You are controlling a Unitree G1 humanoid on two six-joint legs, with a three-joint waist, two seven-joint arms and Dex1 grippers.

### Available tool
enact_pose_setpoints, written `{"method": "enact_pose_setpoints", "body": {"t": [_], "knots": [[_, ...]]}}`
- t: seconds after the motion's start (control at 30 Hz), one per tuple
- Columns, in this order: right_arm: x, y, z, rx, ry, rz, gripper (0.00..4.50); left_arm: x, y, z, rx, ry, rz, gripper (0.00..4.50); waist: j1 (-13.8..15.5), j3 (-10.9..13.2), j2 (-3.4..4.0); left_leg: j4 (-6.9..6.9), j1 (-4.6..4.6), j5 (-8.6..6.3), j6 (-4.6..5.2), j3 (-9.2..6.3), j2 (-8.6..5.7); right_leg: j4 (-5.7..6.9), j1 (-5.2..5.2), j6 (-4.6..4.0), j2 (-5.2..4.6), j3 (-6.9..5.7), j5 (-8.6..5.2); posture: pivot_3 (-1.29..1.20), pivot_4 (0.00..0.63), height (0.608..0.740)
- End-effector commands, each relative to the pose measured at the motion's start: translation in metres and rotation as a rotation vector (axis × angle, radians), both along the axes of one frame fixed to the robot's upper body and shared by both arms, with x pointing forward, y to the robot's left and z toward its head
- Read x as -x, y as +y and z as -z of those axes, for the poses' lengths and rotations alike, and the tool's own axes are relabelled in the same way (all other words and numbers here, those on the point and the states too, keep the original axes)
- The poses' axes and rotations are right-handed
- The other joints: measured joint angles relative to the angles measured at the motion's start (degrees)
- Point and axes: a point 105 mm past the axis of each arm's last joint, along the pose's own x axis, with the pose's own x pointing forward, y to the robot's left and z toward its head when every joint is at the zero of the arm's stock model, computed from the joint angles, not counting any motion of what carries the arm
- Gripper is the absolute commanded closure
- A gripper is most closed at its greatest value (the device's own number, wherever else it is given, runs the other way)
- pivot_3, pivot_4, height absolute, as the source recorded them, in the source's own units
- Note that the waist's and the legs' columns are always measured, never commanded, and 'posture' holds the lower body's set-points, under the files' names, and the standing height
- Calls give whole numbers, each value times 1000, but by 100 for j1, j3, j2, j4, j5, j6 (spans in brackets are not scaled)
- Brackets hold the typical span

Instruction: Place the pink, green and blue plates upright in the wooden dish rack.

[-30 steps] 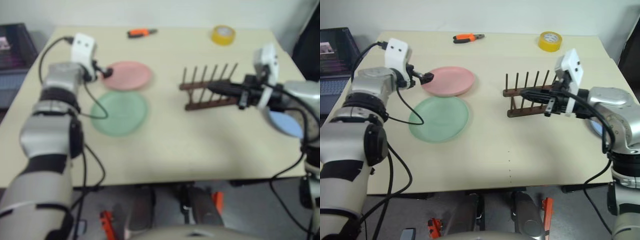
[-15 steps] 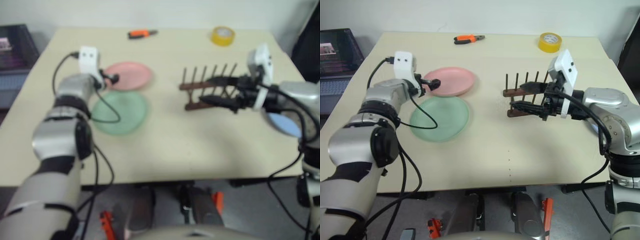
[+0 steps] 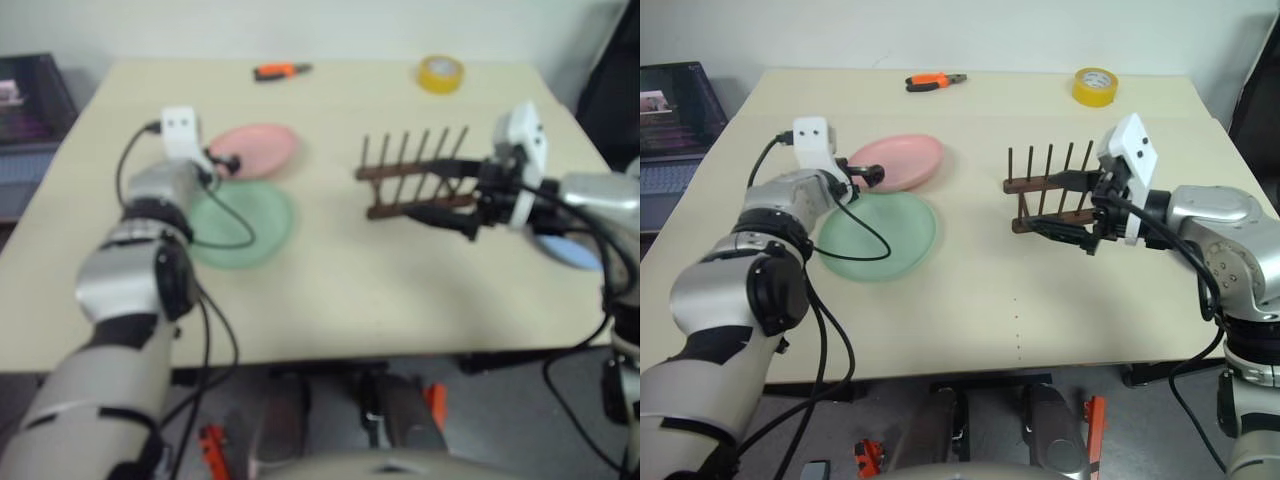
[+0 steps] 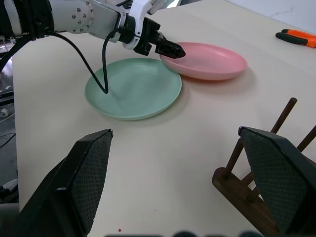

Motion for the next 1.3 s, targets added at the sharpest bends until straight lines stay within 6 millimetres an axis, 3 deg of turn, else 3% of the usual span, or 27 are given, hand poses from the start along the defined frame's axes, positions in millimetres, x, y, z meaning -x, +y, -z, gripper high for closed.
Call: {"method": "enact_pose_setpoints", "body": {"t": [0.03,0.53,1.3], "knots": [[5,-2,-14,8,-67,1,34,-2,1,-7,27,-31,-21,0,1,0,0,1,0,0,0,0,0,0,1,0,0,0,0,0,150,740],[7,-4,-7,19,-54,12,34,-8,2,-38,66,-129,-42,0,2,0,0,0,-1,0,0,-1,0,-2,1,0,-1,-1,0,0,150,740],[10,-6,-8,35,-60,13,34,-3,-9,10,192,-15,-161,0,4,0,-1,0,-1,0,0,-2,-1,-3,2,0,-2,-1,0,0,150,740]]}}
